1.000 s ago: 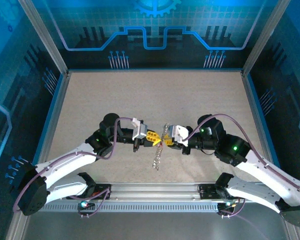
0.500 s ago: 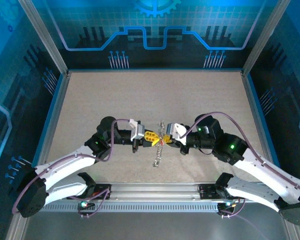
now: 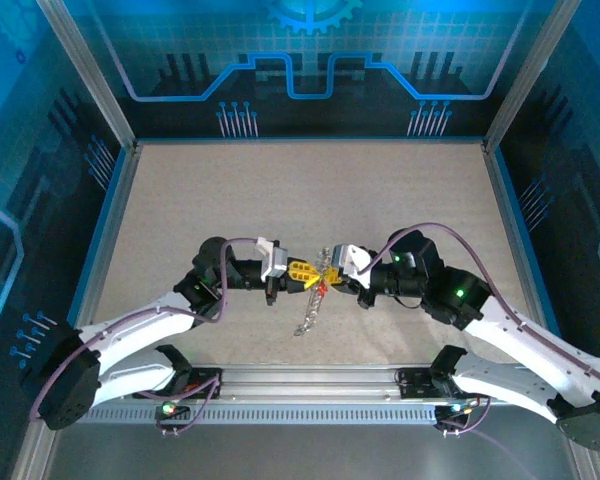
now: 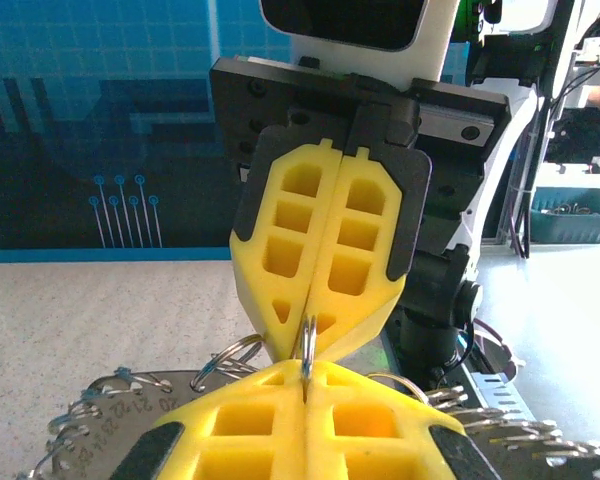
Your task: Put the keys on the keyring
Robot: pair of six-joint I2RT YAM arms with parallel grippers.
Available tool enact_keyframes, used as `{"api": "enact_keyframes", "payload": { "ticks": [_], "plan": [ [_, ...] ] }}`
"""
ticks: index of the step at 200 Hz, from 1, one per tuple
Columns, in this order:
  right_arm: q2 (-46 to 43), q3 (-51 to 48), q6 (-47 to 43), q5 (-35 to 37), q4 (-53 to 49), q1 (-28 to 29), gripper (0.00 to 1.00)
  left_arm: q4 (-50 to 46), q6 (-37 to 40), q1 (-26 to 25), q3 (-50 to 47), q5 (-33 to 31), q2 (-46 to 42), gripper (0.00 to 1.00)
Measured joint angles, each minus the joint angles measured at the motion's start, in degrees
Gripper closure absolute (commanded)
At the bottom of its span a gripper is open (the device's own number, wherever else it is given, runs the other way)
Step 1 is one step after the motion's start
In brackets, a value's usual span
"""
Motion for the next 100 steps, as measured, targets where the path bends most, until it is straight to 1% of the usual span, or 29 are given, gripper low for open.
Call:
{"api": "enact_keyframes", "payload": {
  "ticks": [35,71,100],
  "plan": [
    [0.68,-0.87,1.33,-0.46,1.66,-0.46,1.00,3.30,-1.11,-0.20,-0.33,-0.11,1.64,1.00],
    [-0.26,-2.82,2.32,-3.17,5.29,-2.01,0.92,6.03,-2.34,-0.24,-0.33,-0.22,2.36,1.00],
    [-3.21,-4.74,2.64,-4.87,7.69,-3.08,0.88,8.50,-2.75,-1.14,-0.35,-0.24,2.45,1.00]
  ]
}}
